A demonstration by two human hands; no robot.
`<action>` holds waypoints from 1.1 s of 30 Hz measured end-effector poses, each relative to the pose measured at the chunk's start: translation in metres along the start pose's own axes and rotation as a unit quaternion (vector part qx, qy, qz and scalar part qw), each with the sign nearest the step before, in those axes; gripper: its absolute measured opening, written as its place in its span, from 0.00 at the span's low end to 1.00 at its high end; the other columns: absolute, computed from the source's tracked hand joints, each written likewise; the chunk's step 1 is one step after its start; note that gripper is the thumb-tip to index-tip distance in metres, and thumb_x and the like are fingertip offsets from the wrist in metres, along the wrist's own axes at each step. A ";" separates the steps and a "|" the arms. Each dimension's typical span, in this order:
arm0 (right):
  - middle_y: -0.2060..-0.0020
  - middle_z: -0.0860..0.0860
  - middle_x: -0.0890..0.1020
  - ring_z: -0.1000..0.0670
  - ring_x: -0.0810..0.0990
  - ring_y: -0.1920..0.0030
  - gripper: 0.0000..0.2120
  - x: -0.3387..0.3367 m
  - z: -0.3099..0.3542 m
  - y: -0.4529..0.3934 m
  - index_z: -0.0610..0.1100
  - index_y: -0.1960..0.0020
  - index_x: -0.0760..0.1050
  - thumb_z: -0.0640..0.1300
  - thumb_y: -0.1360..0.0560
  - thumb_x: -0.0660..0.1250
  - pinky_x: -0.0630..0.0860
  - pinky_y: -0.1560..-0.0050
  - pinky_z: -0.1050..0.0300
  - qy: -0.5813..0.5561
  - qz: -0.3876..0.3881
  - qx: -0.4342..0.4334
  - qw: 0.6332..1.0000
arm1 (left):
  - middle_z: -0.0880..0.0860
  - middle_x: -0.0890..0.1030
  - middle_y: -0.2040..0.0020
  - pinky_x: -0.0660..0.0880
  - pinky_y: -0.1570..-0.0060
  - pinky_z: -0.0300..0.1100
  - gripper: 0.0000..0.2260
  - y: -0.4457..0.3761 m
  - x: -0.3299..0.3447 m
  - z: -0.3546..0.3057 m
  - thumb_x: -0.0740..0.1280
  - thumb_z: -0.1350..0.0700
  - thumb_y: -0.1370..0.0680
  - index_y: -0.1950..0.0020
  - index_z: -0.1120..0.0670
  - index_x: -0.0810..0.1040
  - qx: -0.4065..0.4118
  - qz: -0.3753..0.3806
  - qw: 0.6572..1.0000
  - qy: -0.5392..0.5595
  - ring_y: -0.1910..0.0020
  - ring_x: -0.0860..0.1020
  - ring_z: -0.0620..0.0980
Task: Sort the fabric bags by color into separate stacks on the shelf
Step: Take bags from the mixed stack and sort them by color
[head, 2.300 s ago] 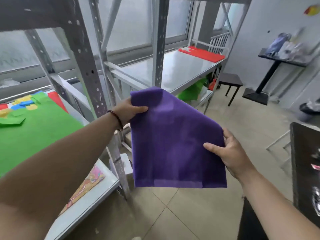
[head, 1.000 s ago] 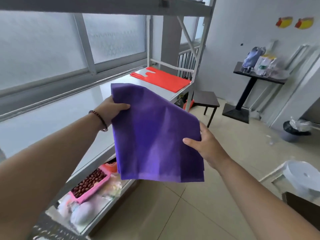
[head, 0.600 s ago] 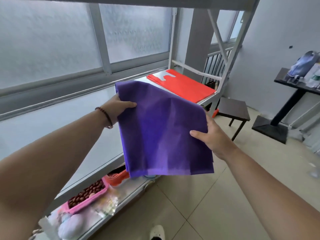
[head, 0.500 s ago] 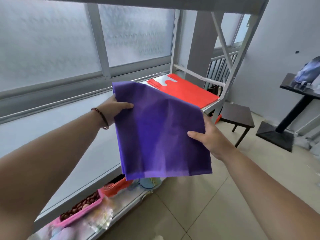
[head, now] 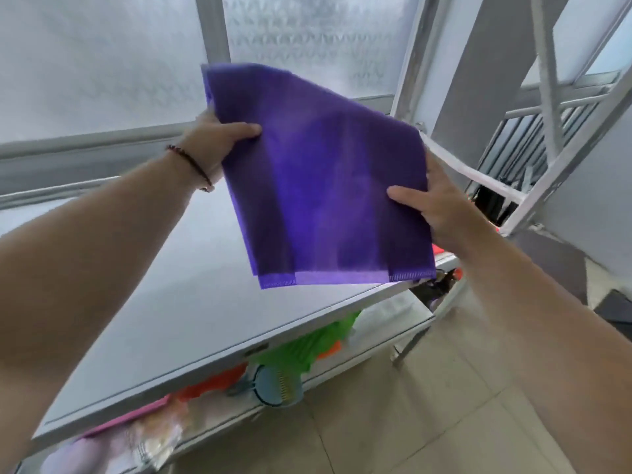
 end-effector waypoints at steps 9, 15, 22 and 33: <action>0.70 0.44 0.79 0.49 0.77 0.72 0.04 -0.038 -0.137 -0.037 0.38 0.61 0.78 0.30 0.30 0.67 0.73 0.66 0.61 0.200 0.116 0.337 0.913 | 0.55 0.78 0.60 0.74 0.66 0.41 0.11 0.029 -0.012 0.162 0.70 0.62 0.28 0.47 0.61 0.77 -0.340 -0.210 0.884 -0.242 0.67 0.76 0.52; 0.68 0.49 0.77 0.52 0.77 0.72 0.12 -0.049 -0.170 -0.044 0.42 0.49 0.74 0.29 0.28 0.63 0.74 0.70 0.62 0.216 0.067 0.308 0.924 | 0.56 0.80 0.51 0.74 0.60 0.41 0.21 0.016 -0.014 0.196 0.73 0.57 0.34 0.43 0.60 0.77 -0.279 -0.265 0.874 -0.298 0.58 0.77 0.54; 0.51 0.42 0.82 0.43 0.81 0.52 0.15 -0.054 -0.179 -0.076 0.38 0.44 0.77 0.34 0.30 0.65 0.78 0.49 0.48 0.283 -0.013 0.232 0.931 | 0.52 0.76 0.43 0.71 0.48 0.44 0.22 -0.031 -0.005 0.191 0.70 0.56 0.26 0.35 0.60 0.70 -0.234 -0.239 0.887 -0.318 0.49 0.74 0.51; 0.48 0.43 0.83 0.41 0.80 0.47 0.14 -0.063 -0.181 -0.080 0.39 0.44 0.77 0.39 0.29 0.66 0.77 0.45 0.48 0.360 0.021 0.208 0.909 | 0.59 0.78 0.48 0.74 0.52 0.45 0.11 -0.015 0.004 0.203 0.61 0.61 0.27 0.46 0.62 0.76 -0.263 -0.229 0.822 -0.450 0.53 0.76 0.58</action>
Point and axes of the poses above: each hand's wrist, its own y-axis away from the middle knuckle, its own x-axis out of the palm, z = x × y, the point moved 3 cm from there along -y, towards the middle knuckle
